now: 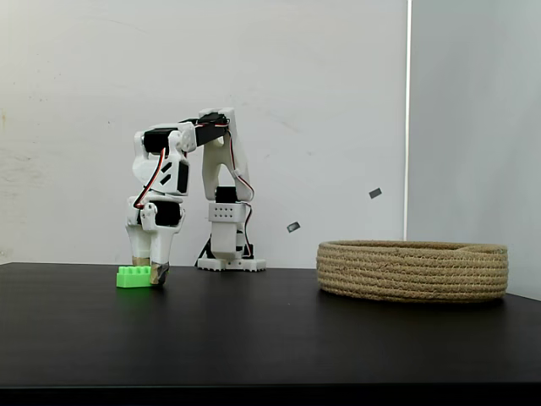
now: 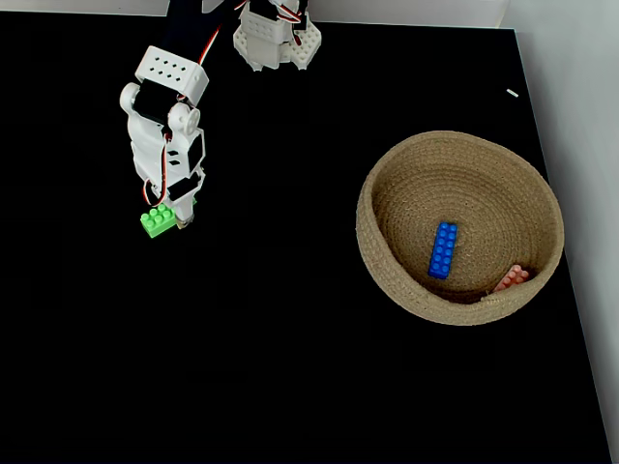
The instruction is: Place the lego blocks in the tray
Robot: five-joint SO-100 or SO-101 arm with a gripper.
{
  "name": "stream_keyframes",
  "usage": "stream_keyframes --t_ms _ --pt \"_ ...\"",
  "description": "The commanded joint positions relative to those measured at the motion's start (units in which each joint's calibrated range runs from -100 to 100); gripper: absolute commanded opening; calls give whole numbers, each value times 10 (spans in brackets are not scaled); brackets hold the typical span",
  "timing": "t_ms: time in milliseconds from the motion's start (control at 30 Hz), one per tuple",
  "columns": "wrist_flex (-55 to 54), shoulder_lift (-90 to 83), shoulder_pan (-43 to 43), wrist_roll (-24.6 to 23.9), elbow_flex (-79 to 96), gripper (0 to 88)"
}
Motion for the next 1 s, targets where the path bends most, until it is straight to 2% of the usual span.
stream_keyframes --t_ms 0,133,233,367,667,900,933,967 --pt "10 -79 0 6 -23 0" --pt "12 -166 -30 8 -35 0" --pt "6 -228 -82 -5 -44 0" --pt "-10 -280 -176 -35 -49 0" --pt "-77 -343 -383 -63 13 0" --pt "-149 -353 -454 -72 103 0" --pt "-155 -353 -457 -72 115 25" --pt "-158 -353 -461 -71 129 104"
